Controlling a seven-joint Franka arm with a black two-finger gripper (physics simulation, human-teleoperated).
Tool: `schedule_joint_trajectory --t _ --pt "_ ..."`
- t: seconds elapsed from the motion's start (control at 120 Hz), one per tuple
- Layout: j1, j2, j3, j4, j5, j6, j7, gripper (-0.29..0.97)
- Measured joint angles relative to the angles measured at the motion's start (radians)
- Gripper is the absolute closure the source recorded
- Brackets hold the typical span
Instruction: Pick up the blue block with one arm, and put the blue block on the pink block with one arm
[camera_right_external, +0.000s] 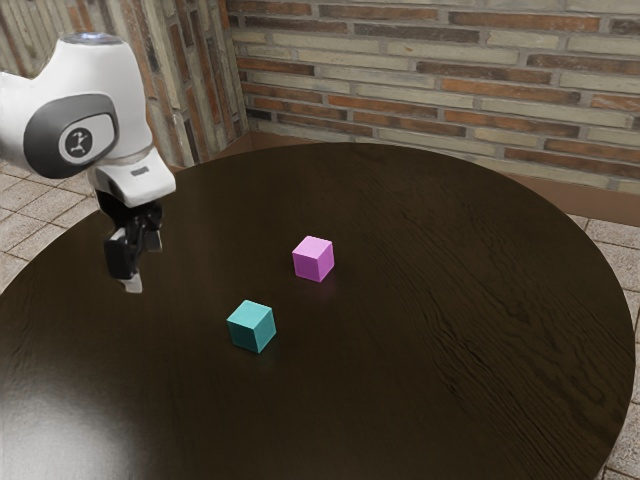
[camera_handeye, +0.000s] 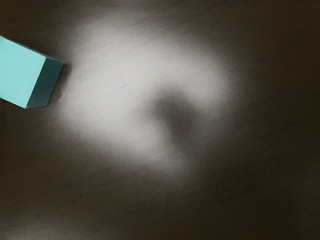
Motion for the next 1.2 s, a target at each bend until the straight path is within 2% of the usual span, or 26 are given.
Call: schedule_joint_trajectory --t 0.283,0.417,0.633,0.825,1.2 --pt "-0.006 0.194 -0.047 -0.005 -0.074 0.222 0.156 0.0" --pt "-0.007 0.252 -0.052 0.0 -0.074 0.29 0.208 0.0" --pt "-0.001 0.427 -0.051 0.064 -0.072 0.346 0.272 0.0" --pt "0.005 0.548 -0.046 0.136 -0.024 0.387 0.312 0.0" --pt "0.027 0.686 -0.039 0.26 0.038 0.41 0.36 0.0"
